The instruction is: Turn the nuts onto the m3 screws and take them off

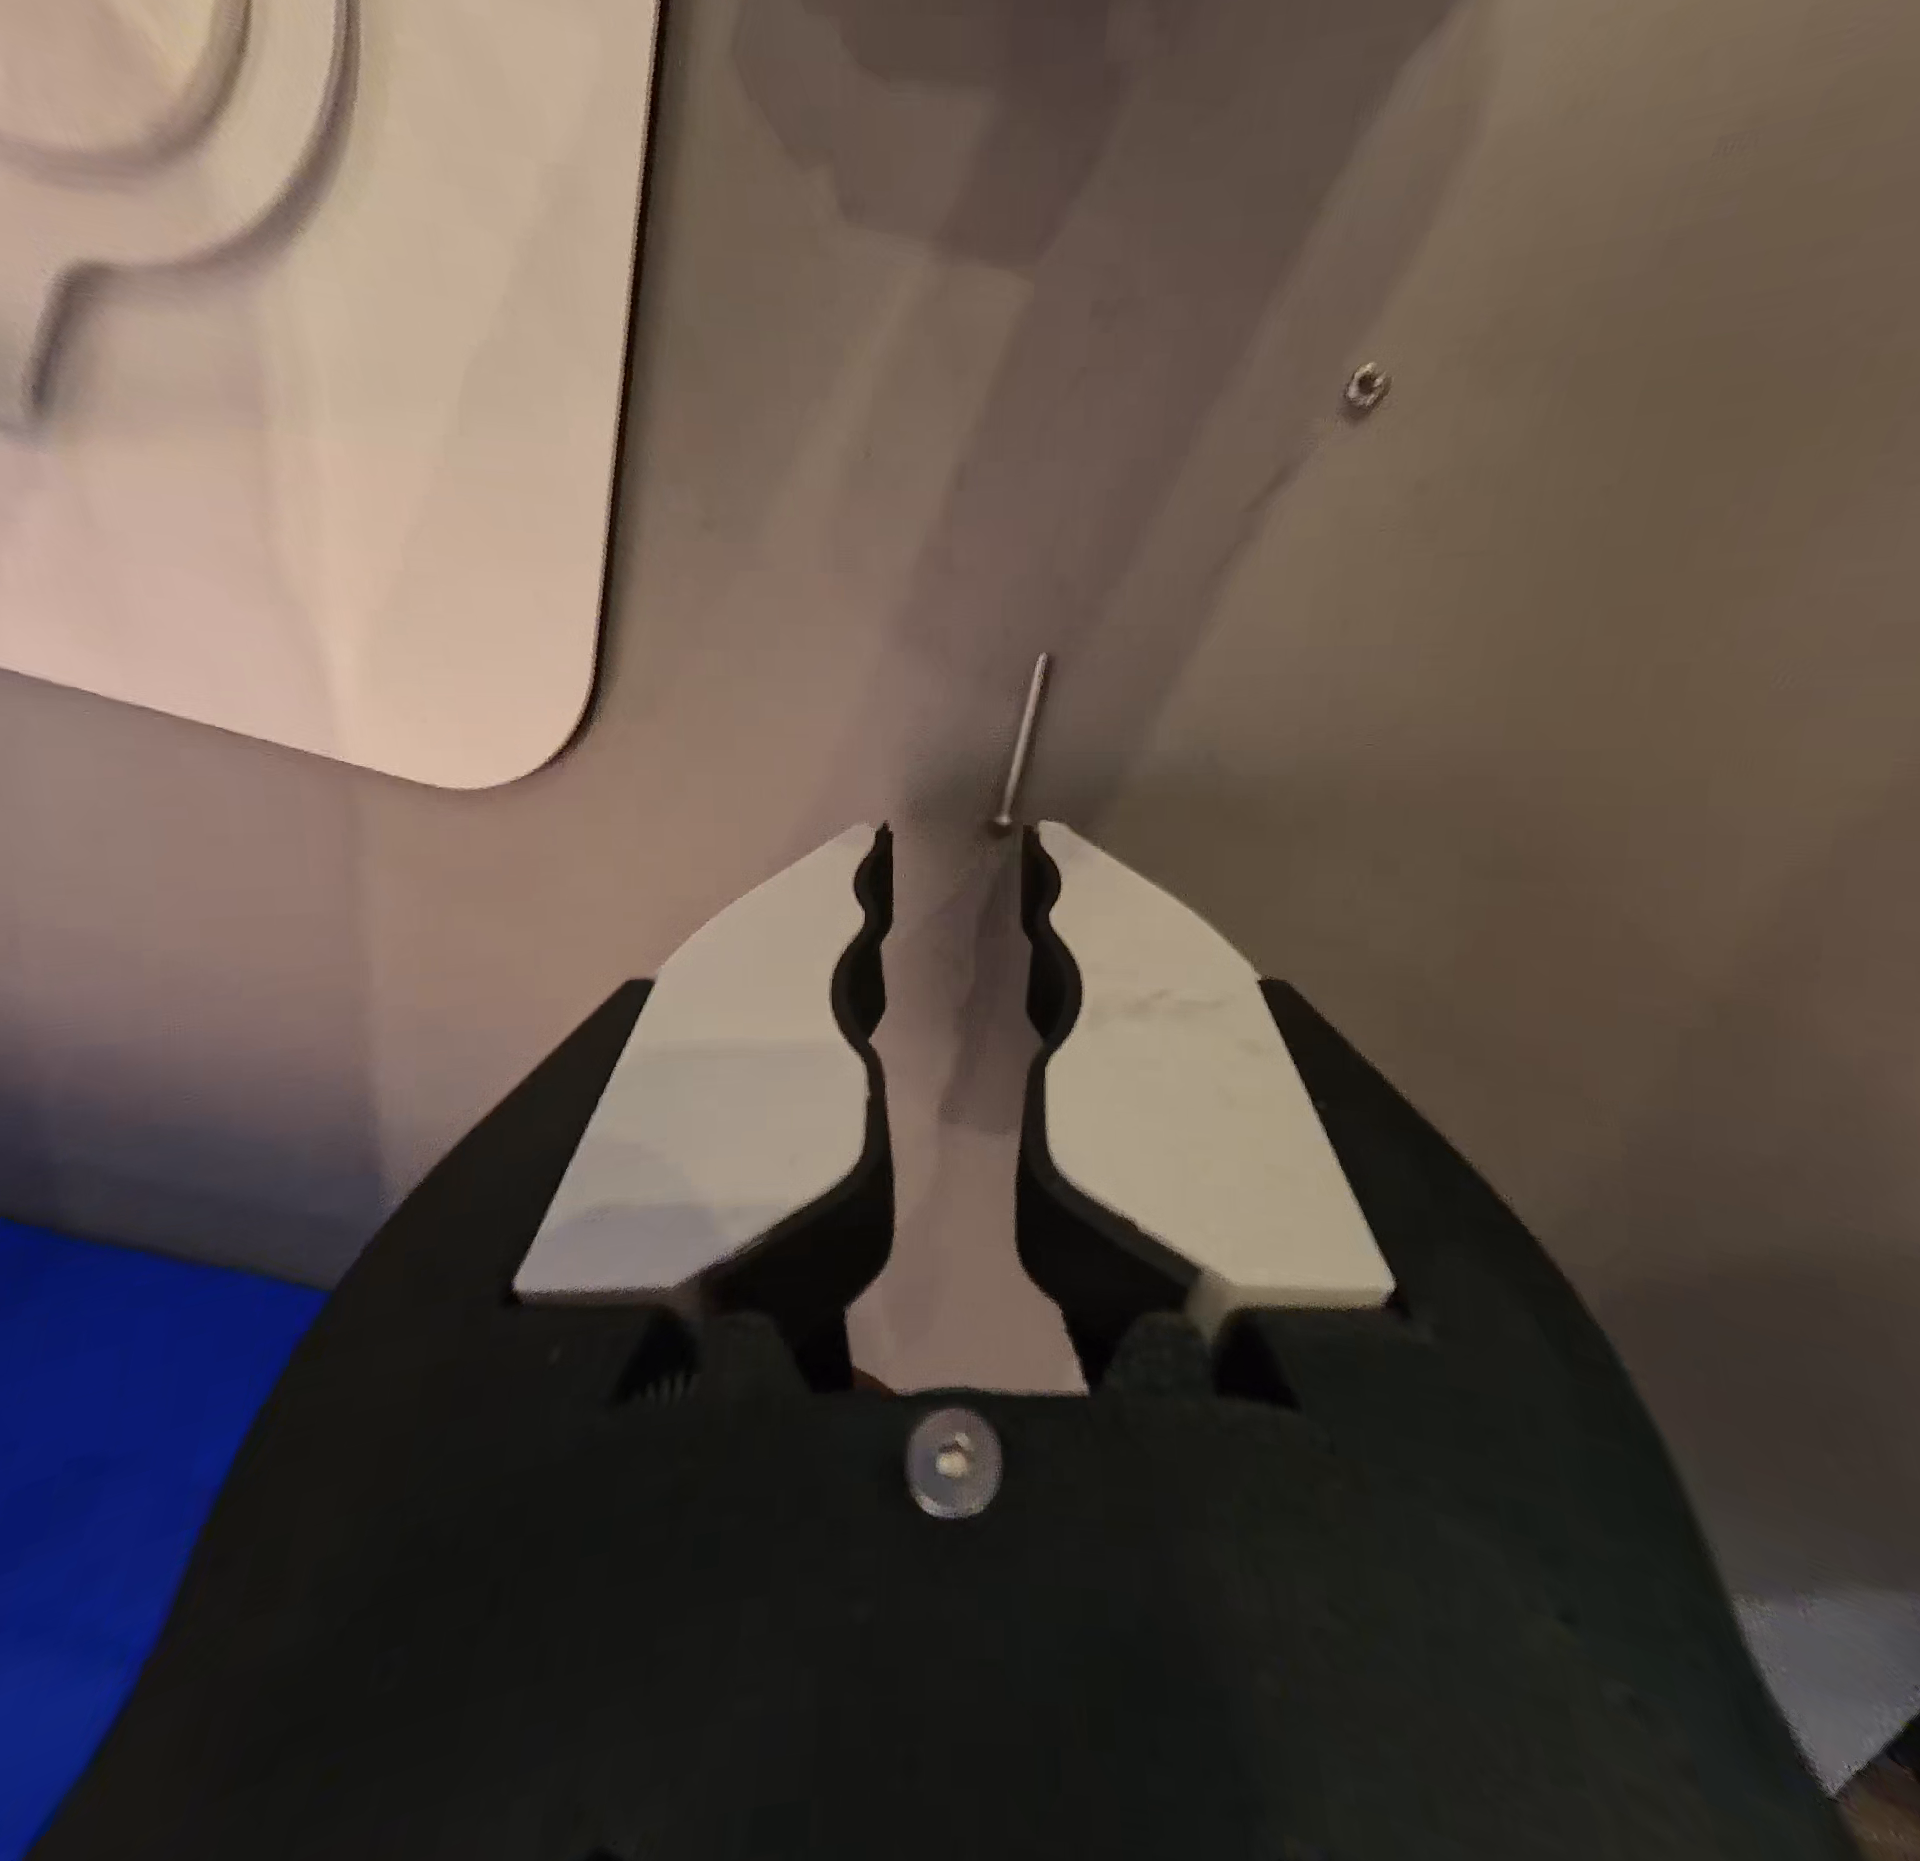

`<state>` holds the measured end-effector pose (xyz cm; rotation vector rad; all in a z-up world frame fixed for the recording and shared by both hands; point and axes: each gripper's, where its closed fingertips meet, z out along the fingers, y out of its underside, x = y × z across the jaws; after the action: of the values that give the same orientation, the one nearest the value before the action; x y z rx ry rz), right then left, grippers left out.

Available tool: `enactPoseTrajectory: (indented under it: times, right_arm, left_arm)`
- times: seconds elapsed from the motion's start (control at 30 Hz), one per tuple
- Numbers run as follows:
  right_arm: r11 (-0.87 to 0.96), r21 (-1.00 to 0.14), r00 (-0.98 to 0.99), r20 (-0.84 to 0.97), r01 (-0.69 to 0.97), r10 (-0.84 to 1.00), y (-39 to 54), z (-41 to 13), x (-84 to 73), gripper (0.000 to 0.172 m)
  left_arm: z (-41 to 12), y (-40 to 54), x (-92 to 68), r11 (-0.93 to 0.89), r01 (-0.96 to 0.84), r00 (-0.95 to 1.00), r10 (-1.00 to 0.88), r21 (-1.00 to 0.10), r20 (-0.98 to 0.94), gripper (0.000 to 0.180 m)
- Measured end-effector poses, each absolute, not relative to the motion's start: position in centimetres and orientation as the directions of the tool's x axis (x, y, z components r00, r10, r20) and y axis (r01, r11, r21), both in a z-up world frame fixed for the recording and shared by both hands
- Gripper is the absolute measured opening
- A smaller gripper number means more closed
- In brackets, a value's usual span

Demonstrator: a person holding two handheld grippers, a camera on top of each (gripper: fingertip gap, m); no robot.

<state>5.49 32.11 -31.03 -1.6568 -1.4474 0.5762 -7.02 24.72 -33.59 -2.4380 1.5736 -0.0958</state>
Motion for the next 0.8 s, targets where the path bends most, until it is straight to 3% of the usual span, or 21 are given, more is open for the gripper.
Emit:
enactPoseTrajectory:
  times: [0.03, 0.6, 0.7, 0.8]
  right_arm:
    - [0.02, -0.821, 0.227, 0.181, 0.57, 0.957, 32.1, -31.0, 5.5, 0.002]
    - [0.026, -0.82, 0.22, 0.184, 0.572, 0.958, 32.0, -31.1, 5.4, 0.002]
    - [0.034, -0.852, 0.198, 0.16, 0.523, 0.967, 31.4, -30.2, 5.1, 0.002]
    - [-0.042, -0.927, 0.146, 0.014, 0.373, 0.989, 30.1, -28.1, 4.5, 0.008]
  left_arm:
    - [-33.8, 24.7, -7.2, -0.394, -0.89, 0.417, -0.907, -0.231, -0.062, 0.022]
    - [-34.5, 24.1, -5.6, -0.371, -0.895, 0.381, -0.925, -0.248, 0.009, 0.002]
    - [-34.3, 24.2, -4.7, -0.404, -0.848, 0.421, -0.907, -0.343, 0.028, 0.002]
    - [-31.8, 25.0, -2.3, -0.437, -0.706, 0.476, -0.876, -0.558, 0.084, 0.002]
